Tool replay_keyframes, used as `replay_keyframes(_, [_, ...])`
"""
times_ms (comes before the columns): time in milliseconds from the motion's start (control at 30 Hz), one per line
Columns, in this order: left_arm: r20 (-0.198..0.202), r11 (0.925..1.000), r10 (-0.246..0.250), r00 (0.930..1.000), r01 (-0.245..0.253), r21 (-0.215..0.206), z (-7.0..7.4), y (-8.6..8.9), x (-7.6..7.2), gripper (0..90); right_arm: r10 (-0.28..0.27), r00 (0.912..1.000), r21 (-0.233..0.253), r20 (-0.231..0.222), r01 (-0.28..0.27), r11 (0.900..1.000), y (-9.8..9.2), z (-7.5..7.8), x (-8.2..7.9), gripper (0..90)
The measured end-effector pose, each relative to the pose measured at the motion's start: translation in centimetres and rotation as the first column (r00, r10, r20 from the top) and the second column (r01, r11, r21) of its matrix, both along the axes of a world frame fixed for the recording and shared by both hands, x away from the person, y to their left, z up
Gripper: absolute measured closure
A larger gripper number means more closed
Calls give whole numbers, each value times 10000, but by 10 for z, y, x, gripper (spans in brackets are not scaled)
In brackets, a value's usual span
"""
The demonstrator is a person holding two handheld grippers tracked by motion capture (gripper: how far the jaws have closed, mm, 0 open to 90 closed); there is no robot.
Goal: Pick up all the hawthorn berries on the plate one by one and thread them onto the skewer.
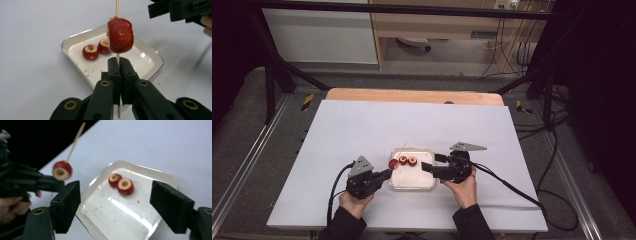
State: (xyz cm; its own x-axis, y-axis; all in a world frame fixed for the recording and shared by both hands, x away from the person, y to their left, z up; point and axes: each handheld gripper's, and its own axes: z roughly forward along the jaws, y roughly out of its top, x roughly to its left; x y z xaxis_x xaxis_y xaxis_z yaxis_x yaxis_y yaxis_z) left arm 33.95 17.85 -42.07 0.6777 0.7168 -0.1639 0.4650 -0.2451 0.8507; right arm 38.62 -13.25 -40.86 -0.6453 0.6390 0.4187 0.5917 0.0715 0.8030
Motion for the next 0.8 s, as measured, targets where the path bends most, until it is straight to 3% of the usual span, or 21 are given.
replay_keyframes(200, [-74,9995,-92,9999,94,307,-6,23,-7,884,337,9990,-1537,-309,-380,9874,-4,1,6,160])
replay_keyframes(333, [-141,9992,-119,9998,124,367,-9,35,-9,884,633,9961,-2565,-617,-771,9635,1,3,11,117])
replay_keyframes(600, [-237,9966,-444,9987,459,677,-14,40,-11,882,918,9908,-3780,-993,-1229,9176,21,10,27,89])
replay_keyframes(800, [-269,9956,-509,9983,528,780,-16,41,-11,882,924,9865,-4276,-1355,-1423,8927,38,15,41,94])
